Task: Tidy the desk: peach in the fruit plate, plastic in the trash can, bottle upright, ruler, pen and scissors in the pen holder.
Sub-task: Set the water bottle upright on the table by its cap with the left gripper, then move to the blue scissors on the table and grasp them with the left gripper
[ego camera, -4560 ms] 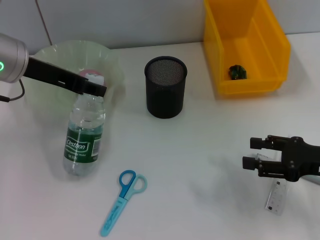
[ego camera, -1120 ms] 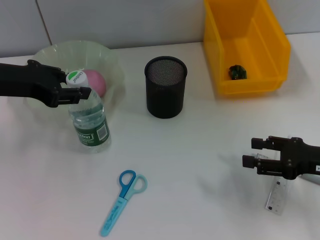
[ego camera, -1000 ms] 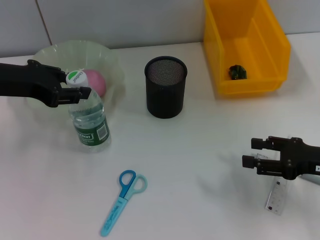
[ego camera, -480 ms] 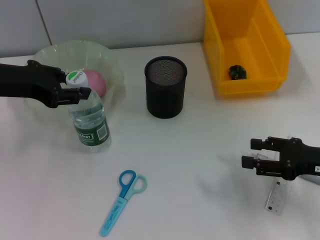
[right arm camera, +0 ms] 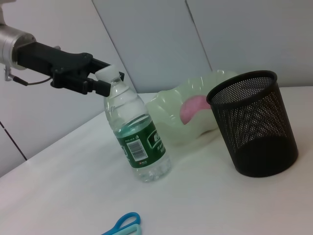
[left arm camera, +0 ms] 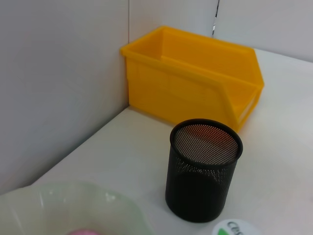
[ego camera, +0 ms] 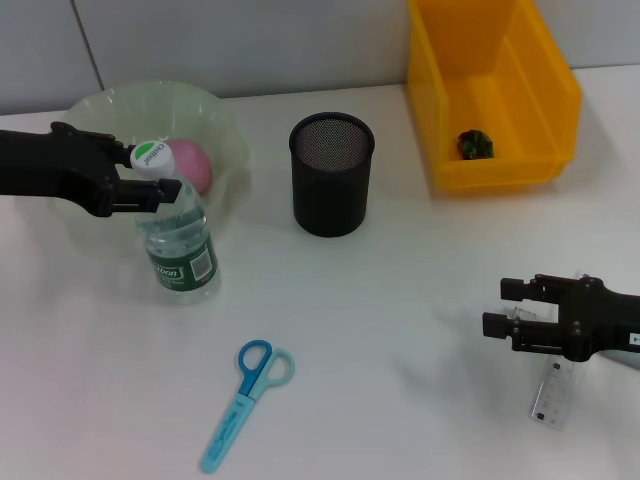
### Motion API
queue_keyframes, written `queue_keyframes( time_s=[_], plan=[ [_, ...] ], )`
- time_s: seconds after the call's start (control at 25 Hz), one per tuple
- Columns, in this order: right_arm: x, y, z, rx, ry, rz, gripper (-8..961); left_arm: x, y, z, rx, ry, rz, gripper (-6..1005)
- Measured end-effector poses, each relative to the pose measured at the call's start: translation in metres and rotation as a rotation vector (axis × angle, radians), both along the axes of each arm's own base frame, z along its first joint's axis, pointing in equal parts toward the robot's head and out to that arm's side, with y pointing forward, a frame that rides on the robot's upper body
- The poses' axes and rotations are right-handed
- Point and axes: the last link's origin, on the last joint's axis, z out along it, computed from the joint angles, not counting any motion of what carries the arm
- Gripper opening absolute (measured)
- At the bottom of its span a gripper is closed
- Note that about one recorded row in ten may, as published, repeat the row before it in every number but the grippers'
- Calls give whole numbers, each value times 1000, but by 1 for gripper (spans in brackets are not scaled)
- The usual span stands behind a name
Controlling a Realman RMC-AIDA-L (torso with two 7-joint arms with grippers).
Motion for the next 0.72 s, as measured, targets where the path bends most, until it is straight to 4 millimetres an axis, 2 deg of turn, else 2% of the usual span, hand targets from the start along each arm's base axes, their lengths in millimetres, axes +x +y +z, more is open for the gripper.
queue_keyframes(
  time_s=[0.44, 0.72],
  plan=[
    [0, 0, -1, -1, 0, 0, 743, -2, -1, 1, 3, 3, 4, 730],
    [0, -1, -1, -2, 2, -2, 743, -1, -3, 1, -6, 3, 1, 736]
  ],
)
